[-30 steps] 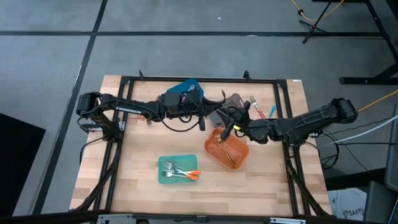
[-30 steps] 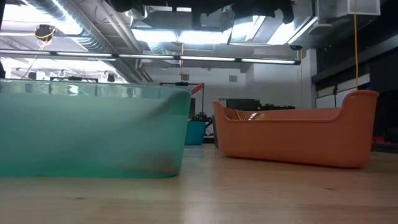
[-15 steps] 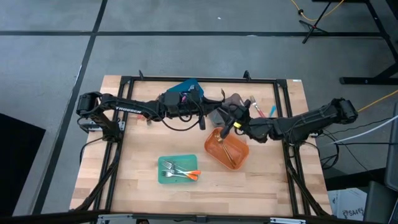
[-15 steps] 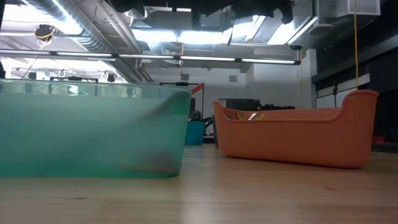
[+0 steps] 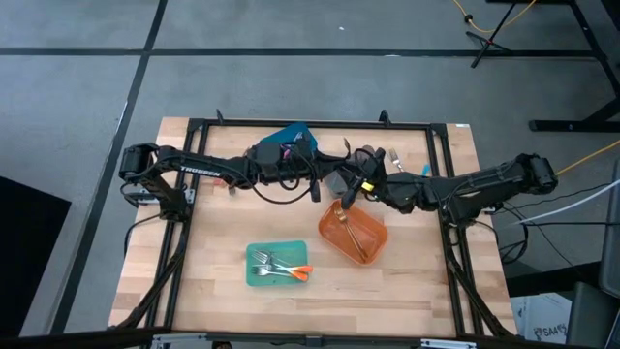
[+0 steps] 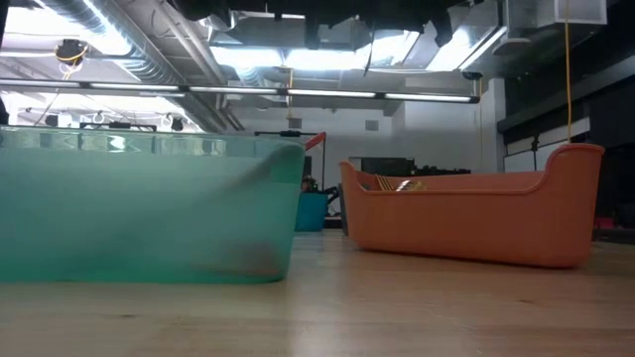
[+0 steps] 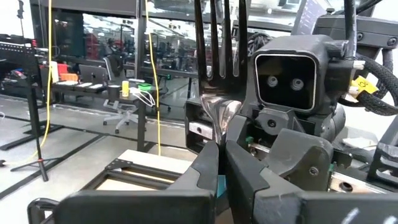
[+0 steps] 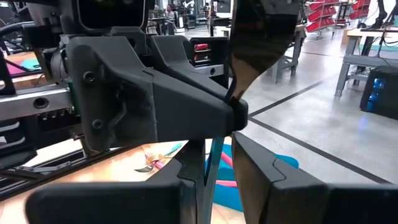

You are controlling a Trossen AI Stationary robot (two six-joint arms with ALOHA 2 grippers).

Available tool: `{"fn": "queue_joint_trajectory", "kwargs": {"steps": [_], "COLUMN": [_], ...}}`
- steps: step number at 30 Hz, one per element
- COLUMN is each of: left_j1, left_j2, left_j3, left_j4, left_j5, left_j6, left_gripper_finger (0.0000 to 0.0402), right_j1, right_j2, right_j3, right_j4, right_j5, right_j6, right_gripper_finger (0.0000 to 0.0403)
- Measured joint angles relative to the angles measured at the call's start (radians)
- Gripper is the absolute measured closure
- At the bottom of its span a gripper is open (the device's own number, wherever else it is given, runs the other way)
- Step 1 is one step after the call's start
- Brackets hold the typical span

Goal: Sort silverware by color (type)
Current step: Put the blue fork into the black bin

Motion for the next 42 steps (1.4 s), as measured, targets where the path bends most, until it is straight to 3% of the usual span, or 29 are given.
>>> {"fn": "queue_joint_trajectory", "kwargs": {"steps": [9,19,35,42], "left_j1": [0.0,-0.001,-0.001,0.012], "left_j2": [0.0,0.0,0.0,-0.018], "left_j3": [0.0,0.0,0.0,0.002], "left_j4": [-0.004,-0.005,-0.007,-0.111], "left_j5": [-0.031,-0.044,-0.047,-0.039], "left_j6": [0.002,0.002,-0.001,0.0], "left_gripper_finger": [0.0393,0.039,0.0339,0.0338], "right_j1": [0.001,0.001,0.001,0.001], "right_j2": [0.0,0.0,0.0,-0.063], "right_j3": [0.0,0.0,0.0,0.0], "right_j4": [-0.002,-0.003,-0.026,-0.167], "right_j5": [0.001,0.002,0.058,0.065], "right_j6": [0.0,-0.001,-0.049,-0.051], "right_gripper_finger": [0.0396,0.0399,0.0403,0.0403]}}
